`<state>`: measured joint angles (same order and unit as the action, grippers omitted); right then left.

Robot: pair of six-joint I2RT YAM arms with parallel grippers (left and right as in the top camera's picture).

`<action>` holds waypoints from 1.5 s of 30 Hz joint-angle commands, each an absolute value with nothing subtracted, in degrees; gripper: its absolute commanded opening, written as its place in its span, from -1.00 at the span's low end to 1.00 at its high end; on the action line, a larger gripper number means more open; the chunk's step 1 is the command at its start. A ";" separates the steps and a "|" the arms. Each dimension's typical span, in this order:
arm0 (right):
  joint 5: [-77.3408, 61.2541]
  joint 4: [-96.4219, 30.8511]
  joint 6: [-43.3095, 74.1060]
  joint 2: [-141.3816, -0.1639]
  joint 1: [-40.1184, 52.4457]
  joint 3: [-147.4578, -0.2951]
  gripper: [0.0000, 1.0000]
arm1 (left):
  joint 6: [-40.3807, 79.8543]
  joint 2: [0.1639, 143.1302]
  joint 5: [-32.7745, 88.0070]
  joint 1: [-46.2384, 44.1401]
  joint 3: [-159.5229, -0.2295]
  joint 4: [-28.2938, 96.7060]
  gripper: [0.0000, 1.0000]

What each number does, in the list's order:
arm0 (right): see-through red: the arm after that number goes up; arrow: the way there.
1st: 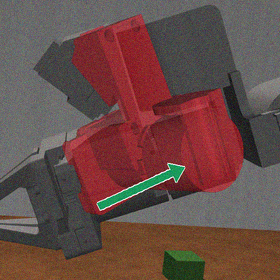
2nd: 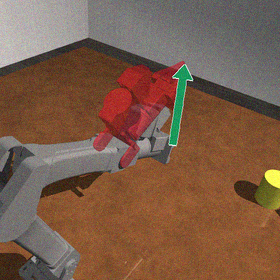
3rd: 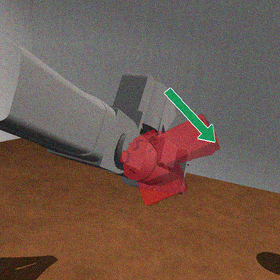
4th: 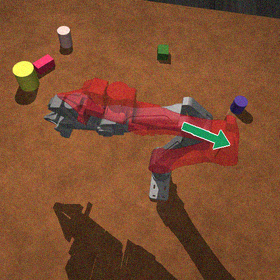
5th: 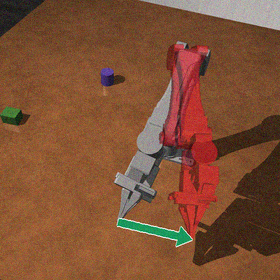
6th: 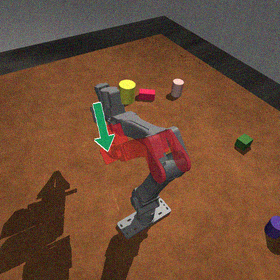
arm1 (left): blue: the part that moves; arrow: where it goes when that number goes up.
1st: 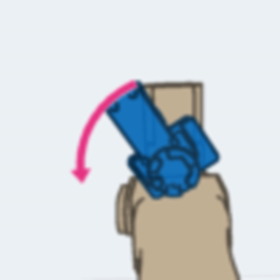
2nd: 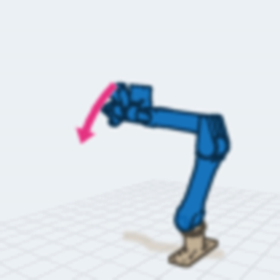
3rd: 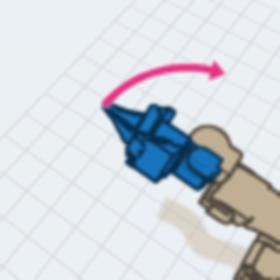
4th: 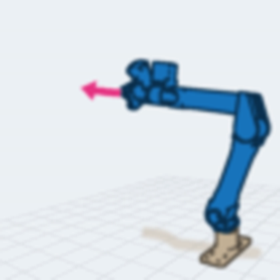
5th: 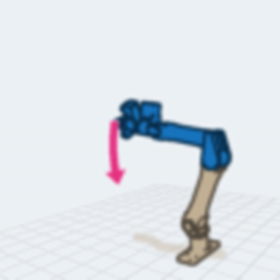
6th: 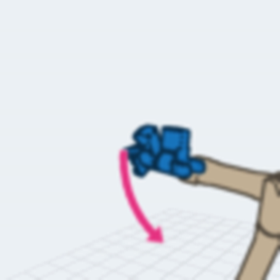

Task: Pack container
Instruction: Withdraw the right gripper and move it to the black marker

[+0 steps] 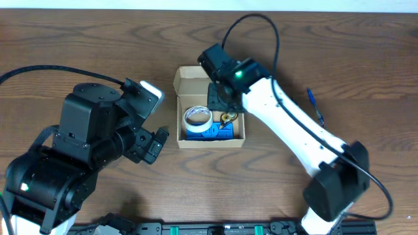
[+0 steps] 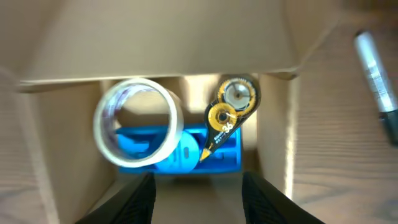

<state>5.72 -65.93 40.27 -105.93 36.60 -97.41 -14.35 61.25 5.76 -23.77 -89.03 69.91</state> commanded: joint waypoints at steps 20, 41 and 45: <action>31.29 -85.17 33.87 -87.74 23.79 -99.77 0.99 | -13.76 61.23 5.37 -23.59 -89.80 69.93 0.90; 13.43 -62.06 11.46 -88.20 5.74 -82.85 0.79 | -13.76 61.23 5.37 -23.59 -89.80 69.93 0.91; 13.02 -56.27 11.49 -88.20 5.65 -76.16 0.84 | -13.76 61.23 5.37 -23.59 -89.80 69.91 0.90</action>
<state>15.90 -58.04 14.24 -88.36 5.91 -79.68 -14.35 61.25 5.76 -23.77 -89.03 69.91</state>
